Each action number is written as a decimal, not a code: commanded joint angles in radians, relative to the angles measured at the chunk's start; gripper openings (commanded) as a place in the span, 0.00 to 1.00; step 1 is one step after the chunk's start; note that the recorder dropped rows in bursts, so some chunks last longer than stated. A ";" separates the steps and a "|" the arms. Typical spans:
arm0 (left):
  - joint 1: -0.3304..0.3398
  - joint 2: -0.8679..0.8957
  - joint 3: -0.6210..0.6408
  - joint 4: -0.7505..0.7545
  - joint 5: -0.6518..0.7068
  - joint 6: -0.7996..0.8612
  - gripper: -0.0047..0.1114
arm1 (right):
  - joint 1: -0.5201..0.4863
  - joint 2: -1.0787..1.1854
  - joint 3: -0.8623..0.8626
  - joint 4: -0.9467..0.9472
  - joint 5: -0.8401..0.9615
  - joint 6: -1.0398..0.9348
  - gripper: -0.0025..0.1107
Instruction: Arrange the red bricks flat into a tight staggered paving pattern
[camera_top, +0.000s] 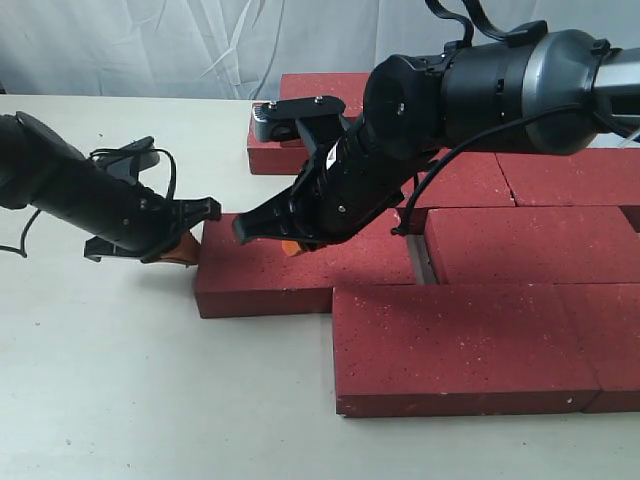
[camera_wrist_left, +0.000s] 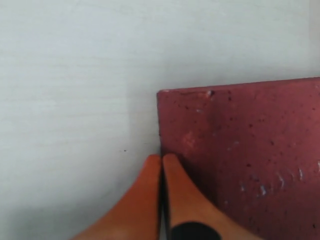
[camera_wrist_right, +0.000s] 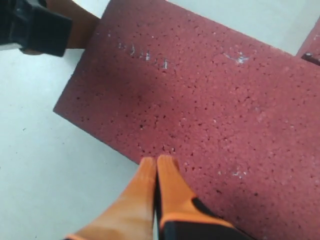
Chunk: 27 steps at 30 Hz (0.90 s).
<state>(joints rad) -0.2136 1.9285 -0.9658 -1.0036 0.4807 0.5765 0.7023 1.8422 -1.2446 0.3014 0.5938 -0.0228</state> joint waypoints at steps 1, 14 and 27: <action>-0.038 0.004 0.004 -0.029 -0.029 0.008 0.04 | -0.004 -0.011 0.002 -0.008 -0.004 0.002 0.01; -0.100 0.004 0.004 -0.080 -0.066 0.010 0.04 | -0.004 -0.011 0.002 -0.008 -0.004 0.002 0.01; -0.109 0.004 0.004 -0.103 -0.070 0.010 0.04 | -0.004 -0.011 0.002 -0.008 -0.004 0.002 0.01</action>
<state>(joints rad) -0.3141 1.9330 -0.9654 -1.0853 0.3974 0.5839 0.7023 1.8422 -1.2446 0.2994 0.5938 -0.0208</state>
